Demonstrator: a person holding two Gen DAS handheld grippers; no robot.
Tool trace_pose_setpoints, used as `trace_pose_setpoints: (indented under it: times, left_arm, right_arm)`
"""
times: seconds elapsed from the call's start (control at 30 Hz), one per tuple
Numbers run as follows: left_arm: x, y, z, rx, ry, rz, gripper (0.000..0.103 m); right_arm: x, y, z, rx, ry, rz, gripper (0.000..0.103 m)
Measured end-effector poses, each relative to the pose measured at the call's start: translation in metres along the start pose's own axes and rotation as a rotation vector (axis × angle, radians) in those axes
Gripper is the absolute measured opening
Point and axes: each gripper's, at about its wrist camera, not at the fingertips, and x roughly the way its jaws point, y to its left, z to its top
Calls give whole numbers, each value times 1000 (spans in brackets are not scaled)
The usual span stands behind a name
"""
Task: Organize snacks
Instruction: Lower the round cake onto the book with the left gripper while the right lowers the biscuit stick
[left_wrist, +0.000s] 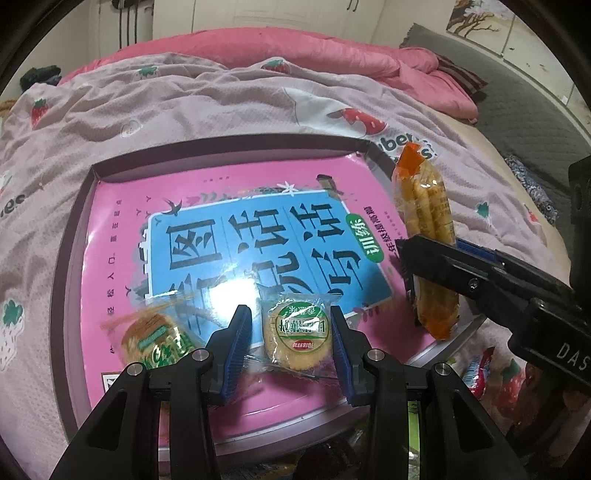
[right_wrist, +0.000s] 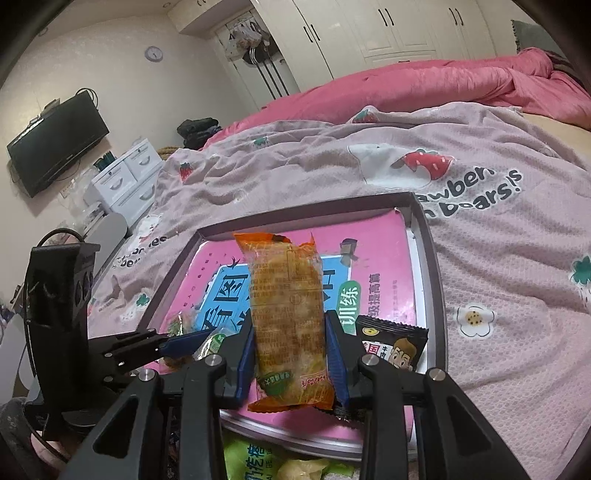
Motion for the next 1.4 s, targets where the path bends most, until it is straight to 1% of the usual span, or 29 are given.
trace_pose_setpoints:
  times: [0.3,0.4,0.47,0.77,0.97,1.03,1.23,1.4]
  left_arm:
    - [0,2,-2,9,8,27,43]
    - [0,3,-2,14,8,32,43]
    - [-1,4,-2,16,6,35,43]
    - [0,3,-2,26,5,45,43]
    - [0,2,-2,32,9,54,43]
    - [-1,1,-2,38,12,52,43]
    - [-1,0,-3,46,15,43,43]
    - [-1,2,-1,36,15,34,44]
  right_arm:
    - [13,6,-9,-44,56,-21,35]
    - [18,3,-12,-28,81,-19,35]
    - [20,1,-13,-30,91,-43,35]
    - [21,2,-16,-50,89,-68,35]
    - [22,1,-16,-48,95,-61,35]
    - [22,1,-17,-44,105,-52,36]
    - [23,6,-18,-78,105,-73,36]
    - [22,4,-17,-63,102,-62,36]
